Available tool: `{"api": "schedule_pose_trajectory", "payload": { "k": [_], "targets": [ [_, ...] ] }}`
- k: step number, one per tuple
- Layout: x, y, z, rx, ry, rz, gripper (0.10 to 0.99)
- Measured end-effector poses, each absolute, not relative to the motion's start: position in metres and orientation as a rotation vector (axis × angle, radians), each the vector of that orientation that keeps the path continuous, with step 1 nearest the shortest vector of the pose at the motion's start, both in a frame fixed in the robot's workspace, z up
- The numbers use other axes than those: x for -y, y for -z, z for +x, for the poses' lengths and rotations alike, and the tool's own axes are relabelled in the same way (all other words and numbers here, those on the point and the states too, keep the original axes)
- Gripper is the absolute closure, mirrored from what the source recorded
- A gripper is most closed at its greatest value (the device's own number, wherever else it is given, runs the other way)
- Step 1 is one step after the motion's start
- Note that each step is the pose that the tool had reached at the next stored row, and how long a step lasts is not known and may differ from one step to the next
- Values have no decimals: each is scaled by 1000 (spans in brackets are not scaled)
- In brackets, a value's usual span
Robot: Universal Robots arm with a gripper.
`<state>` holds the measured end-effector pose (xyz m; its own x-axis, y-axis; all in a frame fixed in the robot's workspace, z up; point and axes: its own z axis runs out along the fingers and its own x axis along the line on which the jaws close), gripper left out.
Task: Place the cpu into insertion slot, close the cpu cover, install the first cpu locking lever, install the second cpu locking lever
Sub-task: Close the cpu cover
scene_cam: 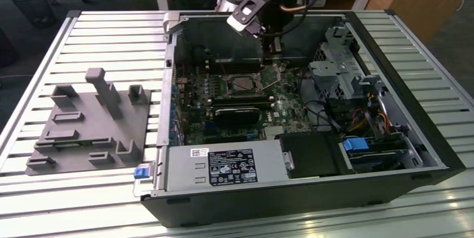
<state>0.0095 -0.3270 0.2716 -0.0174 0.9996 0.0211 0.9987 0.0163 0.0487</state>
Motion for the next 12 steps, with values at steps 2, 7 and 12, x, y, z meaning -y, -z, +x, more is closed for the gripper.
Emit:
{"api": "schedule_pose_trajectory", "payload": {
  "k": [2, 7, 12],
  "targets": [
    [327, -271, 15, -2231, -77, 2184, 980],
    [327, -264, 22, -2242, -76, 2173, 980],
    [327, -258, 32, -2255, -71, 2166, 980]
  ]
}}
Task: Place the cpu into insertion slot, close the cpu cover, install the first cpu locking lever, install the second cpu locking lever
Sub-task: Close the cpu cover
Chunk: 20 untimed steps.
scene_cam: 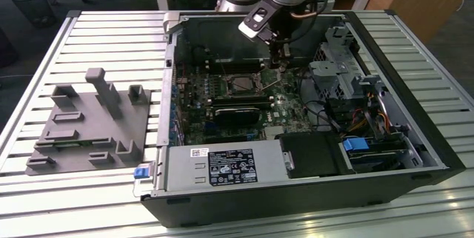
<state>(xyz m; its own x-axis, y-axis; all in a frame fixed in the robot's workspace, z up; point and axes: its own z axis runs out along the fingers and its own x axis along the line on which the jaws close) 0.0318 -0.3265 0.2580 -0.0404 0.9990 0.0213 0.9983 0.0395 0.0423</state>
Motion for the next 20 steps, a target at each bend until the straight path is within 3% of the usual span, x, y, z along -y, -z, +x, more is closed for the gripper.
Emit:
{"api": "schedule_pose_trajectory", "payload": {
  "k": [20],
  "targets": [
    [326, -255, 51, -2261, -63, 2168, 980]
  ]
}}
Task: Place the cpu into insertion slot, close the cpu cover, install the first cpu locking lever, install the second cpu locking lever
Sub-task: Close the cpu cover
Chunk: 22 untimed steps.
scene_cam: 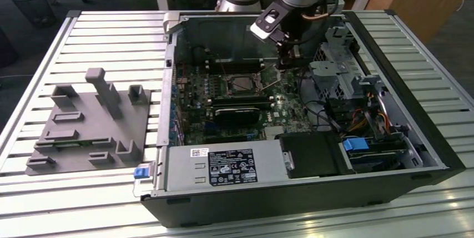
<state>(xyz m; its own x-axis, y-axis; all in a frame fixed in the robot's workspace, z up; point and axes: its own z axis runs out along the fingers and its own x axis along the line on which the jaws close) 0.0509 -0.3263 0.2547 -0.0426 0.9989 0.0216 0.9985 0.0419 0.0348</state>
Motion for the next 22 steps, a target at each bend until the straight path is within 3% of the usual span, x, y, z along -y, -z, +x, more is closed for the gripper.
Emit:
{"api": "schedule_pose_trajectory", "payload": {
  "k": [22],
  "targets": [
    [318, -243, 69, -2269, -46, 2176, 980]
  ]
}}
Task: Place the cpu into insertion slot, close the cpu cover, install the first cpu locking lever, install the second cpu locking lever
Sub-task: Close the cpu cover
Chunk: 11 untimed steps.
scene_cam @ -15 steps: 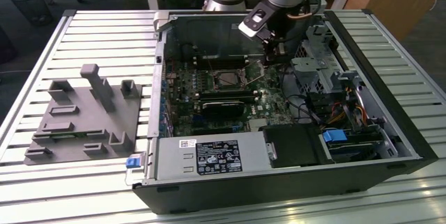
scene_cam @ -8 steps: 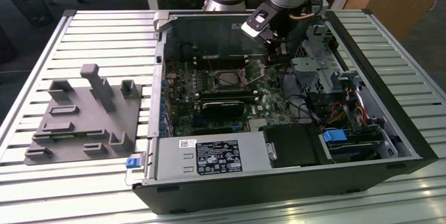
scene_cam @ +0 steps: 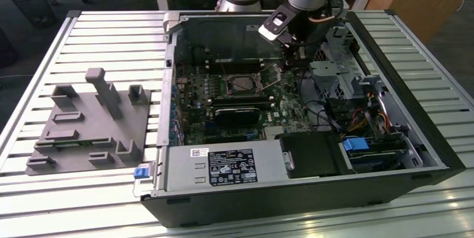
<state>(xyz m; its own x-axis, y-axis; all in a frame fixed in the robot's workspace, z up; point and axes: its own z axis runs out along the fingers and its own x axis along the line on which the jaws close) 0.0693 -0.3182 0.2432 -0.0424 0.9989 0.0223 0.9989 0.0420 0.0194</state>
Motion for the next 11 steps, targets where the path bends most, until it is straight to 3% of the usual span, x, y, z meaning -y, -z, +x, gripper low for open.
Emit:
{"api": "schedule_pose_trajectory", "payload": {
  "k": [11],
  "targets": [
    [314, -235, 69, 2263, 41, -2170, 980]
  ]
}}
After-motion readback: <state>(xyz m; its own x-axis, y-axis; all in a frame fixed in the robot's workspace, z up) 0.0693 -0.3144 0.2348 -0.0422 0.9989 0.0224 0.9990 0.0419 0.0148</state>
